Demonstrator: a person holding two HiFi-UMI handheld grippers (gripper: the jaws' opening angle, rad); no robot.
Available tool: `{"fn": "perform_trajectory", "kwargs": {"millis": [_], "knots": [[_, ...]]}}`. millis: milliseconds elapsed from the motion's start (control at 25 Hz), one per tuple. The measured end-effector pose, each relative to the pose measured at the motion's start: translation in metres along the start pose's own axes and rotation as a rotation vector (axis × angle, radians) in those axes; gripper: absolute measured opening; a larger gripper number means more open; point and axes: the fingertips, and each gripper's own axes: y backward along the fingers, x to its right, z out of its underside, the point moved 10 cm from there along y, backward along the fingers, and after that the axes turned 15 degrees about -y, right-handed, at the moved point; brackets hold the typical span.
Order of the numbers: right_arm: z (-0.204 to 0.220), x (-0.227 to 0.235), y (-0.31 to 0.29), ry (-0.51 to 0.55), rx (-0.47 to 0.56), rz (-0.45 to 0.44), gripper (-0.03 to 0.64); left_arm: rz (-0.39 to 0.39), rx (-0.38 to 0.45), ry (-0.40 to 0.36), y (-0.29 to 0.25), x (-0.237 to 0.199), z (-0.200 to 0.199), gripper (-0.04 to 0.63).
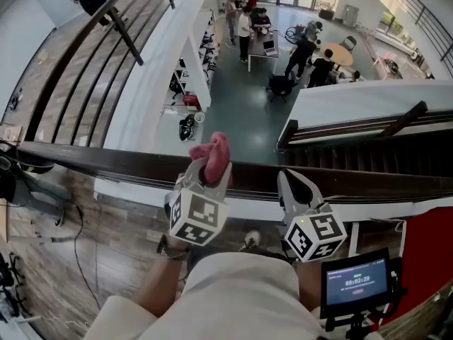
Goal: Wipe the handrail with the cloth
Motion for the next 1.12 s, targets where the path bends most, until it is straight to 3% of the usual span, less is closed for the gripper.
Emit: {"fn": "perform_trajectory", "kwargs": {"millis": [800,1120], "knots": [[0.019,-0.009,-0.006,0.047,-0.079,-0.043,0.003,0.022,0.020,0.009,-0.007,0.005,0.017,0.032],[0.012,-0.010,-0.003,0.038,-0.069,-0.045,0.003,0.068,0.062,-0.004,-0.012,0.022,-0.004,0.032]]}}
